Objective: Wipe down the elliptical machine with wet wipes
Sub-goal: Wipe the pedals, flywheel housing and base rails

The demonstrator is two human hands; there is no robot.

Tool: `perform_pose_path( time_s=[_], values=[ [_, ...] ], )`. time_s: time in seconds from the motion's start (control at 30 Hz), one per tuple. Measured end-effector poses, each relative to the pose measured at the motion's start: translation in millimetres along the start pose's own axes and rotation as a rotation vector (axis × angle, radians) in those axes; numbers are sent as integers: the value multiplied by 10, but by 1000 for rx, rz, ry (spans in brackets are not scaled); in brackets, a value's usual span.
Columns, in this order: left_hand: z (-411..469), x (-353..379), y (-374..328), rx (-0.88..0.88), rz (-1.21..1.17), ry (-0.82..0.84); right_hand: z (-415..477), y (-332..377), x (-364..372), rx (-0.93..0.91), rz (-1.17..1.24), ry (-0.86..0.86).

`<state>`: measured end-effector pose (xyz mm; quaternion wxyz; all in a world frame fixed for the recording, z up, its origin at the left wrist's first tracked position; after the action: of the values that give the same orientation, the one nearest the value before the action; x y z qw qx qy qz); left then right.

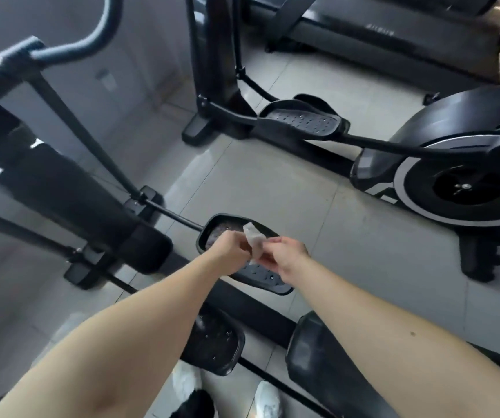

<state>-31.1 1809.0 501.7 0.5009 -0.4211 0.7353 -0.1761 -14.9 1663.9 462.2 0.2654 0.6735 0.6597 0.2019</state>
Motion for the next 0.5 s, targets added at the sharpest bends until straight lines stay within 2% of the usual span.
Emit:
perform_pose_path(
  time_s=[0.1, 0.23, 0.4, 0.5],
  values=[
    [89, -13, 246, -17, -88, -1, 173, -103, 35, -26, -93, -117],
    [371, -31, 651, -77, -151, 26, 457, -187, 312, -73, -267, -170],
    [873, 22, 1549, -257, -82, 29, 927, -309, 562, -98, -385, -393],
    [1189, 68, 2121, -350, -47, -43, 1359, -537, 787, -57, -379, -375]
  ],
)
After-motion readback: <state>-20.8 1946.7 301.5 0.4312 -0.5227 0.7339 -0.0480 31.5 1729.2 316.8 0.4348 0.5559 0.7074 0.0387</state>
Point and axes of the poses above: each hand's wrist, its own z-axis towards the middle knuckle, its own x-axis out of the palm, y = z × x, the point moved 8 cm from there along z, towards the middle knuckle, and after that the axes turned 10 degrees about -y, right-handed, at the moved point
